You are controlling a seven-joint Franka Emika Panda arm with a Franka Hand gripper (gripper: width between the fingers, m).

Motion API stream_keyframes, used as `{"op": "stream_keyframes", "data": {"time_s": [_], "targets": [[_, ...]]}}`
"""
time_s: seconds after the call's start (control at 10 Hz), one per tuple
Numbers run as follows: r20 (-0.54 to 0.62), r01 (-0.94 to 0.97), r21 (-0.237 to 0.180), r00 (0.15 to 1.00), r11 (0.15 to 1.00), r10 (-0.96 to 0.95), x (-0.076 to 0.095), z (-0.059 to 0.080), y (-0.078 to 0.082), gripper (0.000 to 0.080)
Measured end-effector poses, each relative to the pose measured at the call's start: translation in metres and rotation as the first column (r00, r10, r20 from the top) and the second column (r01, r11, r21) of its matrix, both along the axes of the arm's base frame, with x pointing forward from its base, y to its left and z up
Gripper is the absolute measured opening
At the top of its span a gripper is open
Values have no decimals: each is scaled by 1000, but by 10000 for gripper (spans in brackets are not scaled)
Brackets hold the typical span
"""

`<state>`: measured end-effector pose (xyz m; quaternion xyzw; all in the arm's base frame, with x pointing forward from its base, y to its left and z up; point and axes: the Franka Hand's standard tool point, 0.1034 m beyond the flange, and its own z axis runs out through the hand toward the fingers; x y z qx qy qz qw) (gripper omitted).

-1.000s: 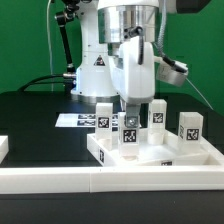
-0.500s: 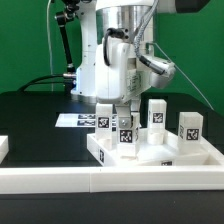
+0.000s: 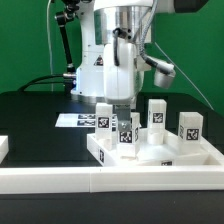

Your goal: Assemble square table

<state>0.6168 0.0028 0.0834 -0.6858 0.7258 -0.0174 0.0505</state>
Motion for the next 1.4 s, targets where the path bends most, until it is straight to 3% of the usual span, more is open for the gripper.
{"op": "stream_keyframes", "data": {"time_s": [0.3,0.6,1.4], "targets": [[-7,-309,-17,951,951,309,1,2,1,649],[-5,-555,-43,832,831,555,1,2,-2,649],[-19,-841,-81,538,535,843,0,0,1,649]]}}
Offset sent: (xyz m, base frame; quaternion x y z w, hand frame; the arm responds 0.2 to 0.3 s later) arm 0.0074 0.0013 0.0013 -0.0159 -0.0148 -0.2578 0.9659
